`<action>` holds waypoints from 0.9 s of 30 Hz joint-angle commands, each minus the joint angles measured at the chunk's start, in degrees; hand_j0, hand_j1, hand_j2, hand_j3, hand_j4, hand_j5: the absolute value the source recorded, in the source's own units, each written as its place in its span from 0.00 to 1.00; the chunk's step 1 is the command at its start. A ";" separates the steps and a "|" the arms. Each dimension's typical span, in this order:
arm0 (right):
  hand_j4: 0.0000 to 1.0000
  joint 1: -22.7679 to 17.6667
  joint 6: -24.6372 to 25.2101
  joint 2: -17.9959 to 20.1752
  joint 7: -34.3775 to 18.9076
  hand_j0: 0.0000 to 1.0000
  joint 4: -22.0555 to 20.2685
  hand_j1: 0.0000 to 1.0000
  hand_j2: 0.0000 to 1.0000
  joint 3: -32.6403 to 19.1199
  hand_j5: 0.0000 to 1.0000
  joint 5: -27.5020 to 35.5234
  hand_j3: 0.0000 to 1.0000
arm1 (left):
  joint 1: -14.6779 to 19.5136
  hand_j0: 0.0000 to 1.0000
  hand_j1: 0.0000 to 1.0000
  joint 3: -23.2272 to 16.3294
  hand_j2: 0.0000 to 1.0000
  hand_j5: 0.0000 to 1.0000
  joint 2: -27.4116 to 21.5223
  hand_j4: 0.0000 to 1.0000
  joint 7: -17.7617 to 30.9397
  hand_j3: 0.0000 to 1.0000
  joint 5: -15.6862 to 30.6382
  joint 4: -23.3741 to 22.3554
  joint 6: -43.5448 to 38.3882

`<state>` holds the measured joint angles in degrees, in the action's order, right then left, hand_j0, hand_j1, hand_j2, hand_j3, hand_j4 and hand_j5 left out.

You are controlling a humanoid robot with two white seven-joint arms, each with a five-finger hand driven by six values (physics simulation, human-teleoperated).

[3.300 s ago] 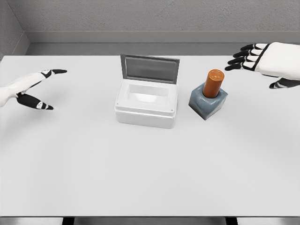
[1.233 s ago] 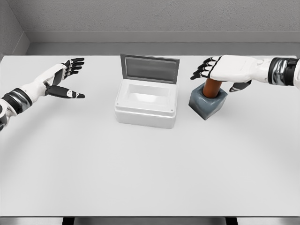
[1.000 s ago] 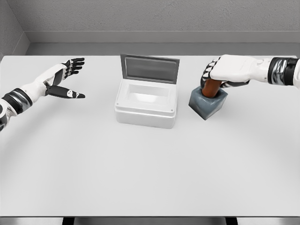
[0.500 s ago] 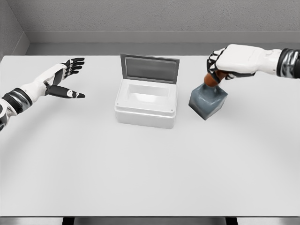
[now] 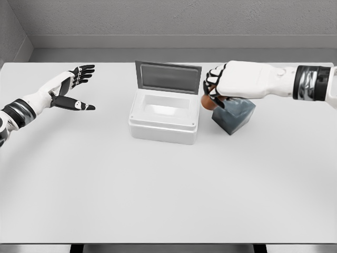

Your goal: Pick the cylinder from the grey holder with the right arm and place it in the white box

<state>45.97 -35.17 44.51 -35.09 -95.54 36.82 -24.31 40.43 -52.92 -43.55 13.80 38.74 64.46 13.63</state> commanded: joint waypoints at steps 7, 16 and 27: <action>0.21 0.18 0.17 -2.58 0.09 0.21 -0.44 0.21 0.21 0.89 0.21 0.05 0.21 | 0.00 1.00 1.00 0.01 1.00 1.00 0.05 1.00 0.00 1.00 0.20 0.05 -0.01; 0.21 1.49 0.17 -4.52 0.09 0.21 -0.44 0.21 0.21 1.42 0.21 -0.30 0.21 | 0.00 1.00 1.00 0.01 1.00 1.00 0.05 1.00 0.00 1.00 0.20 0.05 -0.01; 0.32 2.46 0.17 -5.57 0.09 0.32 0.00 0.32 0.32 2.12 0.32 -1.88 0.32 | 0.00 1.00 1.00 0.01 1.00 1.00 0.05 1.00 0.09 1.00 0.20 0.05 -0.01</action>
<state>48.60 -35.15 38.89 -35.11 -95.58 39.00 -25.84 40.43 -52.97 -43.47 13.85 38.74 64.48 13.63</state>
